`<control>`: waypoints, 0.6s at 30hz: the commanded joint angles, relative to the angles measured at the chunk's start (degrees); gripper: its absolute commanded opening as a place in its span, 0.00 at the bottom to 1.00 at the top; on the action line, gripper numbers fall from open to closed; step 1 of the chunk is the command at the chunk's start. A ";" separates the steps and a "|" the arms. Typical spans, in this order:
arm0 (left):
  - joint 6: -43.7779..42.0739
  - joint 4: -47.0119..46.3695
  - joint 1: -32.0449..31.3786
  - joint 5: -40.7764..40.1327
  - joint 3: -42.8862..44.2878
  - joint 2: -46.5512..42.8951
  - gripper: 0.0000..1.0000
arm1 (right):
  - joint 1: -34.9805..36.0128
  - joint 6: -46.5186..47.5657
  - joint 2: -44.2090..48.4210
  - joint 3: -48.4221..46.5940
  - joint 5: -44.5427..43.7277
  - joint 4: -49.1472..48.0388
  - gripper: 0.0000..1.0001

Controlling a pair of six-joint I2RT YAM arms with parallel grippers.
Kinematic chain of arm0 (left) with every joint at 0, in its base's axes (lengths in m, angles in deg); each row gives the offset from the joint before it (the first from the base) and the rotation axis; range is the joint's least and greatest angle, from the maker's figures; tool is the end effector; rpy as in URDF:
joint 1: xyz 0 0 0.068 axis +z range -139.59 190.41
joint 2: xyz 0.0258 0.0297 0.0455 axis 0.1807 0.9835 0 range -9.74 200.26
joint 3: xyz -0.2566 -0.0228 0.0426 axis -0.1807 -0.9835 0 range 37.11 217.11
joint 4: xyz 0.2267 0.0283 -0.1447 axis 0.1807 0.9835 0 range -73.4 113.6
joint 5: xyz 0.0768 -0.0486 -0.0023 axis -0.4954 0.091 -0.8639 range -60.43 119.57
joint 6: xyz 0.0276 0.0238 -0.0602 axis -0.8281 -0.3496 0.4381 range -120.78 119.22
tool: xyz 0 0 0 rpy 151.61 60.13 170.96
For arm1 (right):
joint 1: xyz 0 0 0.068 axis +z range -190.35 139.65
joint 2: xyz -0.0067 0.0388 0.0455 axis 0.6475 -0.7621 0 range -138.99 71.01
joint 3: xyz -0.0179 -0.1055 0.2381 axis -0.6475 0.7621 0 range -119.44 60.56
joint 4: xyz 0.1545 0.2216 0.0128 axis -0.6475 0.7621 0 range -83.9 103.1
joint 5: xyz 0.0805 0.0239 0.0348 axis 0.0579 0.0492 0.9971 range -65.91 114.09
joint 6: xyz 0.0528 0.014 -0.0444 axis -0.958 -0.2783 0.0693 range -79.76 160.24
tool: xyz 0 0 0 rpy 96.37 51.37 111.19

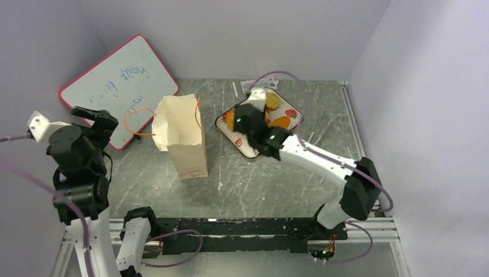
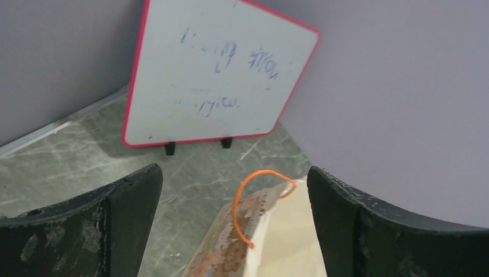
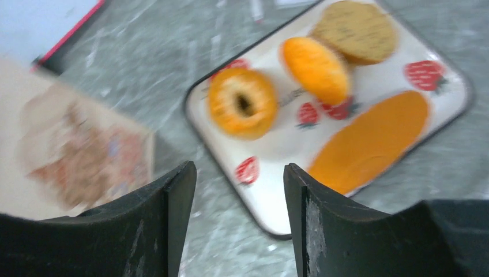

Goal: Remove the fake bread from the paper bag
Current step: Reset both arms

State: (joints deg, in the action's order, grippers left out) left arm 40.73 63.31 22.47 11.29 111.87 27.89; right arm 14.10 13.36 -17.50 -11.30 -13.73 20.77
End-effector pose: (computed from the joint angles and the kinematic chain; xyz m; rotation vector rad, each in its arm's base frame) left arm 0.1078 0.0414 0.4473 -0.9810 1.4257 -0.1016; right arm 0.2476 0.2858 0.2877 -0.1009 1.9975 0.2090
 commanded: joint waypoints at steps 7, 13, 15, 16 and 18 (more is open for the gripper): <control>-6.45 -22.07 0.43 -3.95 -20.77 -2.04 0.99 | -25.32 10.33 9.61 9.47 5.17 -3.69 0.74; -15.07 -37.02 0.63 -0.73 -27.98 -1.31 0.98 | -32.30 10.06 11.61 11.82 6.82 -2.54 0.81; -17.59 -39.71 1.13 1.32 -29.12 -1.31 0.99 | -33.58 9.54 12.29 12.35 8.13 -1.89 0.82; -18.95 -40.26 1.48 3.07 -29.29 -0.96 0.98 | -33.82 9.11 12.65 12.55 8.12 -1.49 0.84; -20.89 -39.93 2.08 4.45 -29.23 -0.23 0.98 | -34.23 8.10 13.42 13.06 7.94 -0.50 0.89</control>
State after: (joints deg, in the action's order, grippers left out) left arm 26.55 31.73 23.06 11.42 82.84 27.43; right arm -19.23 22.19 -6.84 0.92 -7.06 19.48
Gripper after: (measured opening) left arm 0.984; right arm 0.861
